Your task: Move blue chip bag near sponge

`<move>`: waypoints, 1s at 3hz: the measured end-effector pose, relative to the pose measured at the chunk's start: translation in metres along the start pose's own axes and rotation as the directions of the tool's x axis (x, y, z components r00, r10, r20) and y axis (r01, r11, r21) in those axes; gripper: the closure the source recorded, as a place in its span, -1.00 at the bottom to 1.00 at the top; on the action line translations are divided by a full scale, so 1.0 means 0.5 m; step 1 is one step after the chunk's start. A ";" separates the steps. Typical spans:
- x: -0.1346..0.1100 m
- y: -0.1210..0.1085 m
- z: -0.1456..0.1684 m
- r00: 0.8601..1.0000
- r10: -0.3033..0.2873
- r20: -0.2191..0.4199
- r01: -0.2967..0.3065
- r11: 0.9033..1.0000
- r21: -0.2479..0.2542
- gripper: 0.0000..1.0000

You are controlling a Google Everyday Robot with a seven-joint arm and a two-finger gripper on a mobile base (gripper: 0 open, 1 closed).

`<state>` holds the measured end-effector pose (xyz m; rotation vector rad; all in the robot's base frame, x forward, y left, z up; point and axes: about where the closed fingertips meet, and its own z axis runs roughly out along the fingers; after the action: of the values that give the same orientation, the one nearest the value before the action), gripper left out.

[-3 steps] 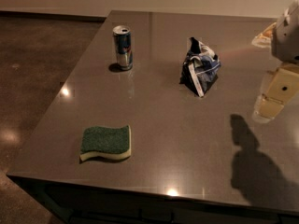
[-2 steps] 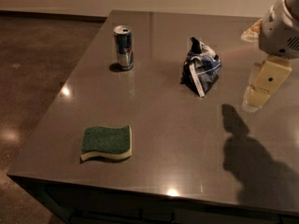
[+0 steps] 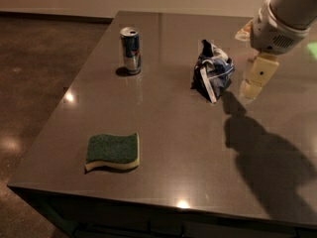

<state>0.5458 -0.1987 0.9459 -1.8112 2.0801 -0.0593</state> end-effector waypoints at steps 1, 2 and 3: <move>-0.020 -0.044 0.031 0.999 -0.036 0.015 0.035 0.999 0.012 -1.00; -0.037 -0.086 0.062 0.999 -0.021 0.047 0.020 1.000 0.012 -1.00; -0.050 -0.120 0.097 0.997 0.023 0.074 -0.022 1.000 -0.007 -1.00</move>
Offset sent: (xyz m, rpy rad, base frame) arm 0.0855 0.0259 -0.0181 0.0943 -0.0228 0.0049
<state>0.6201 -0.1743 0.9237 -1.7660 2.0508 0.0204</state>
